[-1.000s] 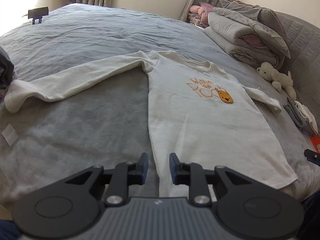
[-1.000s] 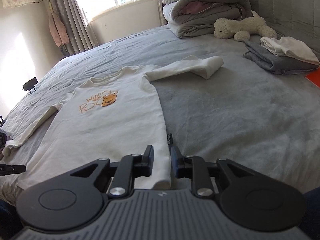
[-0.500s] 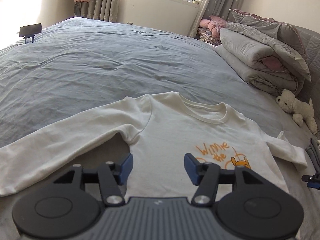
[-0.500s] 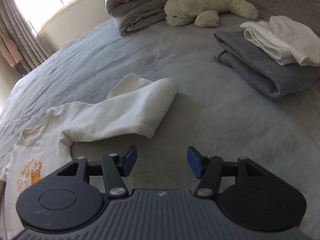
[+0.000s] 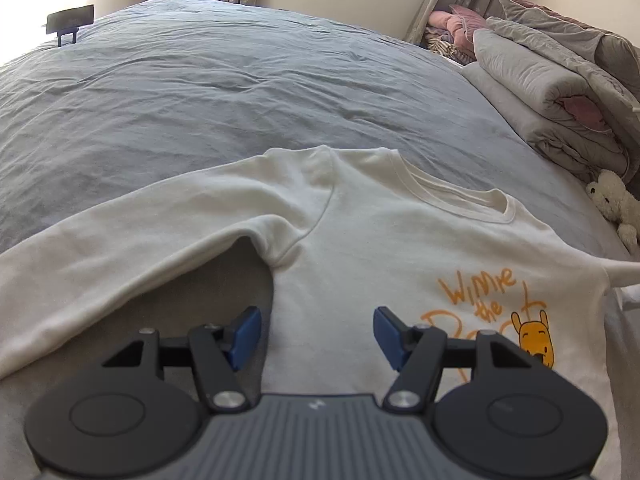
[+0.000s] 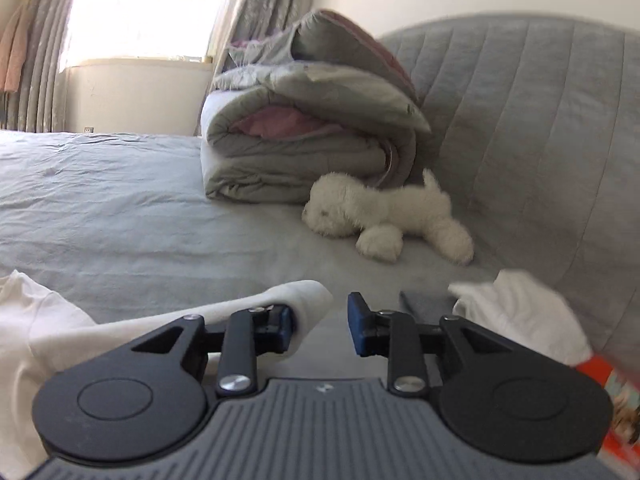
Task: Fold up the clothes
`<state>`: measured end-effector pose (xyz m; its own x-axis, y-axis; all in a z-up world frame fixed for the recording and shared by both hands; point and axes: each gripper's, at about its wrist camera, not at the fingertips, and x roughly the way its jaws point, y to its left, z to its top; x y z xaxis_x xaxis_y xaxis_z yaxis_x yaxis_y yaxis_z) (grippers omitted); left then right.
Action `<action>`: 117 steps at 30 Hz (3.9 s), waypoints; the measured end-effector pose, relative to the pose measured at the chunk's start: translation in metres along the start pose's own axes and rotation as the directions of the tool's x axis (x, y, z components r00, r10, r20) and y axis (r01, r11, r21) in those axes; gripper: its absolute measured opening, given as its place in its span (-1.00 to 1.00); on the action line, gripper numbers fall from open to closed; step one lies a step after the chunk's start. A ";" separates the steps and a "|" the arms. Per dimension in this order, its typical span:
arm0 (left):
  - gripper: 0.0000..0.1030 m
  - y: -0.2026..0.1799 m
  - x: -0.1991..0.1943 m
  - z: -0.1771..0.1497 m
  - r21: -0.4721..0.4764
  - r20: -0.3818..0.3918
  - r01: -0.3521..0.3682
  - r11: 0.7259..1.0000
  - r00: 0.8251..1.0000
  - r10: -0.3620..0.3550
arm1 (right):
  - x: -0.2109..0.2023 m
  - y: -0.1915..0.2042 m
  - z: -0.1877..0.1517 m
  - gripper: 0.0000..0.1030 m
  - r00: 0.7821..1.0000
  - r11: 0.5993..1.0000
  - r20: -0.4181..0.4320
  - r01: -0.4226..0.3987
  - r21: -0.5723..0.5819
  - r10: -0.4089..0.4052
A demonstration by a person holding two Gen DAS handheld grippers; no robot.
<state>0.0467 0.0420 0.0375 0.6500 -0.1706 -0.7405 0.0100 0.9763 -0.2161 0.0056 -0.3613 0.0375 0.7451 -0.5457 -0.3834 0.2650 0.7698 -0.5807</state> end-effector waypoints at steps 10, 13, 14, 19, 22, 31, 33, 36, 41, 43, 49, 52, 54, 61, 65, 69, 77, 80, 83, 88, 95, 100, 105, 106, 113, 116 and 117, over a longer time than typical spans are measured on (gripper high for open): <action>0.23 0.009 -0.003 -0.004 0.015 -0.015 -0.012 1.000 1.000 0.012 | -0.005 -0.020 0.004 0.12 0.997 0.995 -0.060 -0.059 -0.080 0.054; 0.23 0.011 -0.005 -0.003 0.005 -0.019 -0.007 1.000 1.000 0.007 | -0.009 -0.071 0.001 0.62 0.986 0.970 -0.073 -0.130 0.203 0.148; 0.23 0.011 -0.005 -0.002 0.002 -0.020 -0.006 1.000 1.000 0.006 | -0.008 -0.088 -0.003 0.62 0.982 0.946 -0.084 -0.135 0.295 0.167; 0.23 0.011 -0.006 -0.001 -0.006 -0.021 0.002 1.000 1.000 -0.002 | 0.007 -0.128 -0.035 0.62 0.951 0.802 -0.226 -0.036 0.596 0.210; 0.23 0.010 -0.006 -0.001 -0.006 -0.020 0.002 1.000 1.000 -0.002 | 0.005 -0.142 -0.062 0.62 0.929 0.668 -0.271 0.036 0.743 0.252; 0.23 0.004 -0.006 -0.004 0.021 -0.015 0.005 1.000 1.000 -0.004 | 0.031 -0.142 -0.097 -0.47 0.856 0.514 -0.331 0.091 0.853 0.397; 0.23 0.002 -0.006 -0.007 0.043 -0.019 0.004 0.999 1.000 -0.003 | 0.017 -0.144 -0.082 -0.86 0.908 0.603 -0.319 0.097 0.792 0.273; 0.23 0.001 -0.007 -0.009 0.072 -0.024 0.007 0.997 1.000 -0.005 | -0.020 -0.147 -0.050 -0.98 0.974 0.749 -0.223 0.122 0.651 0.035; 0.30 -0.002 -0.005 -0.009 0.119 -0.066 0.024 0.993 0.998 -0.016 | 0.006 -0.116 -0.053 -0.96 0.925 0.898 -0.378 0.142 0.416 0.029; 0.33 -0.002 -0.004 -0.006 0.124 -0.079 0.032 0.992 0.997 -0.022 | 0.010 -0.105 -0.053 -0.85 0.912 0.928 -0.410 0.158 0.338 -0.006; 0.33 0.019 -0.011 0.024 0.034 -0.067 0.093 0.995 0.994 -0.090 | -0.022 -0.102 -0.015 0.27 0.989 0.914 -0.144 0.048 0.402 0.012; 0.33 0.029 -0.013 0.051 0.017 -0.030 0.084 0.996 0.996 -0.083 | -0.007 -0.075 0.010 0.27 0.965 0.888 -0.045 -0.219 0.404 0.258; 0.33 0.030 -0.007 0.071 0.036 -0.016 0.096 0.995 0.995 -0.096 | 0.002 -0.046 0.029 0.27 0.917 0.859 -0.001 -0.374 0.349 0.400; 0.35 0.012 0.039 0.112 0.198 -0.019 0.094 0.976 0.996 -0.092 | 0.035 0.033 0.090 0.27 0.763 0.752 0.059 -0.646 0.131 0.644; 0.65 0.005 0.066 0.121 0.216 0.019 0.111 0.970 0.993 -0.118 | 0.061 0.066 0.107 0.27 0.721 0.718 0.041 -0.693 0.057 0.692; 0.66 0.001 0.095 0.120 0.184 0.036 0.072 0.980 0.996 -0.080 | 0.081 0.089 0.118 0.27 0.687 0.686 0.028 -0.727 0.026 0.726; -0.81 -0.010 0.111 0.114 0.286 0.039 0.070 0.956 0.996 -0.085 | 0.083 0.124 0.119 -0.84 0.667 0.664 0.000 -0.743 -0.088 0.745; -0.86 -0.013 0.104 0.122 0.279 0.062 0.072 0.958 0.994 -0.093 | 0.072 0.121 0.124 -0.88 0.746 0.746 0.057 -0.654 -0.129 0.664; -0.87 -0.026 0.093 0.127 0.290 0.128 0.065 0.955 0.986 -0.106 | 0.061 0.116 0.135 -0.89 0.806 0.816 0.131 -0.561 -0.141 0.577; -0.87 -0.045 0.104 0.141 0.283 0.204 -0.003 0.959 0.977 -0.057 | 0.067 0.126 0.145 -0.89 0.891 0.899 0.168 -0.385 -0.207 0.421; -0.80 -0.057 0.153 0.136 0.291 0.151 -0.078 0.953 0.988 0.035 | 0.107 0.157 0.133 -0.89 0.915 0.899 0.070 -0.372 -0.231 0.397; -0.31 -0.050 0.147 0.134 0.285 0.191 -0.100 0.953 0.981 0.046 | 0.108 0.184 0.114 -0.73 0.937 0.914 0.111 -0.288 -0.284 0.330; -0.20 -0.023 0.102 0.144 0.194 0.224 -0.085 0.977 0.974 0.040 | 0.090 0.106 0.126 0.25 0.897 0.902 0.103 -0.432 -0.001 0.430; -0.20 -0.018 0.090 0.143 0.192 0.221 -0.087 0.978 0.974 0.044 | 0.086 0.085 0.124 0.25 0.887 0.887 0.095 -0.459 0.062 0.452; -0.20 0.007 0.031 0.100 0.125 0.090 -0.042 0.991 0.995 0.031 | 0.062 0.021 0.058 0.25 0.825 0.827 -0.166 -0.484 0.285 0.540; -0.20 0.006 0.012 0.068 0.074 0.010 -0.008 0.997 1.000 0.007 | 0.054 0.002 0.032 0.25 0.786 0.783 -0.217 -0.463 0.415 0.579; -0.20 0.006 0.006 0.058 0.057 -0.016 0.003 0.998 1.000 -0.002 | 0.052 -0.007 0.024 0.25 0.779 0.756 -0.211 -0.444 0.480 0.591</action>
<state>0.0943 0.0547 0.0684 0.6374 -0.1744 -0.7505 0.0548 0.9818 -0.1817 0.0573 -0.3876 0.0391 0.6081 -0.0397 -0.7929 0.1631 0.9837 0.0759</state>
